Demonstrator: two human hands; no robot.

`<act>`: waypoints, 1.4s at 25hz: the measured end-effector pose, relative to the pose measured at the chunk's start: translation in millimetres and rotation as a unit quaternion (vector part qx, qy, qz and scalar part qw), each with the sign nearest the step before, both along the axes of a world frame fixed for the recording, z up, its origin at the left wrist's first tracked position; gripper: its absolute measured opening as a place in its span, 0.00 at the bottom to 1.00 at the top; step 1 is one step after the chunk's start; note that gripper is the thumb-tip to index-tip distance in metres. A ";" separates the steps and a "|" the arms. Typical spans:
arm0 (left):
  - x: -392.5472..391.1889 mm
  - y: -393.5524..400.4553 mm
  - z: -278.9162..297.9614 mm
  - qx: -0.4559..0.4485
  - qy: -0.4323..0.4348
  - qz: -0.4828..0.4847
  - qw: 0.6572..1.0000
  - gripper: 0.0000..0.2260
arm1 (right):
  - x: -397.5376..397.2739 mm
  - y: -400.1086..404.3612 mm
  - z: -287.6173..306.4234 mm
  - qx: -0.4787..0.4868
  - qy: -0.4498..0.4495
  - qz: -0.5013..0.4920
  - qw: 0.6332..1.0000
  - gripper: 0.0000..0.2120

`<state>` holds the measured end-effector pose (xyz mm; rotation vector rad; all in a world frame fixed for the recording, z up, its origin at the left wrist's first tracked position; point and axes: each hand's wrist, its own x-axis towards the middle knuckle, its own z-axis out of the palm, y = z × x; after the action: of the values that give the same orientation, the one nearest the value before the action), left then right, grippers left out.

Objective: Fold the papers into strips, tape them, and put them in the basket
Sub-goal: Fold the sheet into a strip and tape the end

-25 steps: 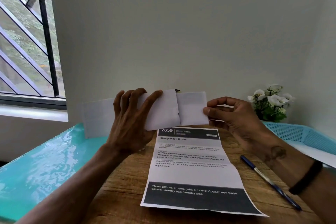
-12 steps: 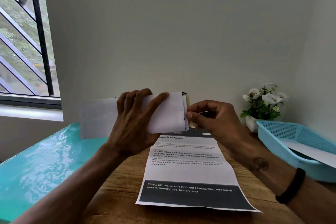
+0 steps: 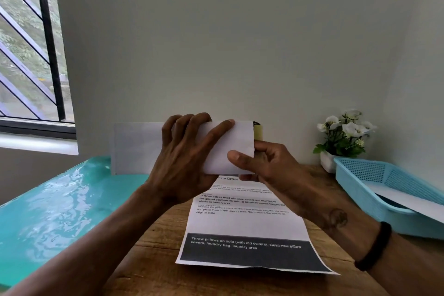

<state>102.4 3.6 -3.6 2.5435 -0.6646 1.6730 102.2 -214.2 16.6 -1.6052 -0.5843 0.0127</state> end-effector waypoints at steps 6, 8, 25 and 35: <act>-3.2 -4.1 1.1 0.004 -0.001 0.000 1.000 0.40 | 3.5 -5.8 -1.9 0.025 0.013 0.015 1.000 0.15; -8.4 -6.1 6.1 0.017 0.024 0.015 0.999 0.45 | 9.8 -11.3 2.3 0.074 0.025 -0.016 0.997 0.11; -4.1 -51.8 -20.9 -0.604 0.476 -0.209 0.604 0.31 | 37.0 -29.6 -36.0 0.084 0.178 -0.058 0.979 0.18; -4.7 -44.9 -26.7 -0.444 0.393 -0.136 0.794 0.05 | 28.8 -20.8 -45.9 0.060 0.140 -0.080 0.985 0.12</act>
<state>97.7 -41.3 -30.3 1.9684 -0.0872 0.4731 131.0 -234.9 -29.3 -1.4961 -0.2346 0.0810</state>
